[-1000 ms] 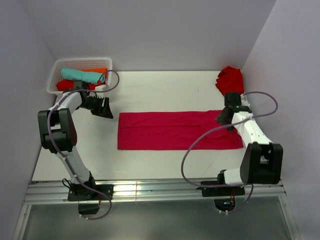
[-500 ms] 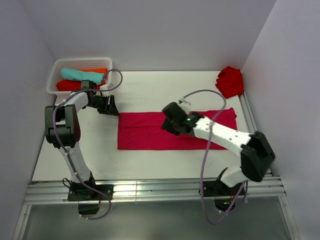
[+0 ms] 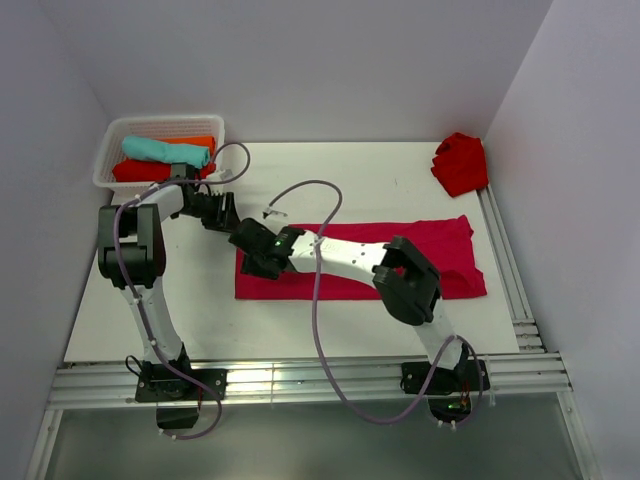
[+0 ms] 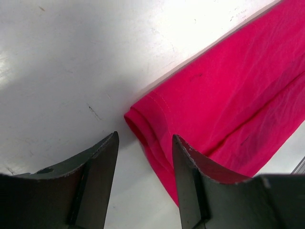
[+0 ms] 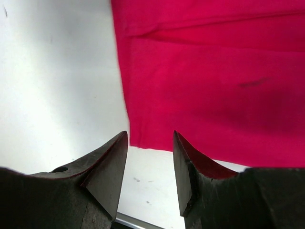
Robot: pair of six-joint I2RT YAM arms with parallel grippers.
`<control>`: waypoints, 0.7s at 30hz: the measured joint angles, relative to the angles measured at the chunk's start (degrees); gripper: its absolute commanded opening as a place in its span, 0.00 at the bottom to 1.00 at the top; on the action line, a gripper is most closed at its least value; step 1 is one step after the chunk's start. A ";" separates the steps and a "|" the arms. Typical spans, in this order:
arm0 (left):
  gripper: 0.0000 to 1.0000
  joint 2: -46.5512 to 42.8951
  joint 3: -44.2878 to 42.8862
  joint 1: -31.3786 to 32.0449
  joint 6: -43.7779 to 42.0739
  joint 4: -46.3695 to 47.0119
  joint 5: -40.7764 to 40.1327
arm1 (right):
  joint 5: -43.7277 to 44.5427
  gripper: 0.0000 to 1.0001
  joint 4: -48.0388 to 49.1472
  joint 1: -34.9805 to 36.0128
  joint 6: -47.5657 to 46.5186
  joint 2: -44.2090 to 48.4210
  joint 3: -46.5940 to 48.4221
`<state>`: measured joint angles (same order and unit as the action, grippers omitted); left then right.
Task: Roll the t-shirts
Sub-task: Fold the tshirt, then roll the tshirt
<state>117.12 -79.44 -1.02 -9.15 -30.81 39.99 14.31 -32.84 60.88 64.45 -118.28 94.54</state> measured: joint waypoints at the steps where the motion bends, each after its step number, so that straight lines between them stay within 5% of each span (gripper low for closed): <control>1: 0.53 0.04 0.00 0.04 0.00 0.17 0.04 | -0.22 0.50 -0.07 0.31 0.00 -0.98 1.16; 21: 0.41 0.72 0.07 2.69 0.28 1.60 0.07 | -1.92 0.49 -5.07 4.61 0.02 -13.64 12.61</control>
<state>117.84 -79.37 1.67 -8.86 -29.21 40.05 12.38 -37.91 65.49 64.47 -131.92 107.15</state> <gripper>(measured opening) 0.426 0.488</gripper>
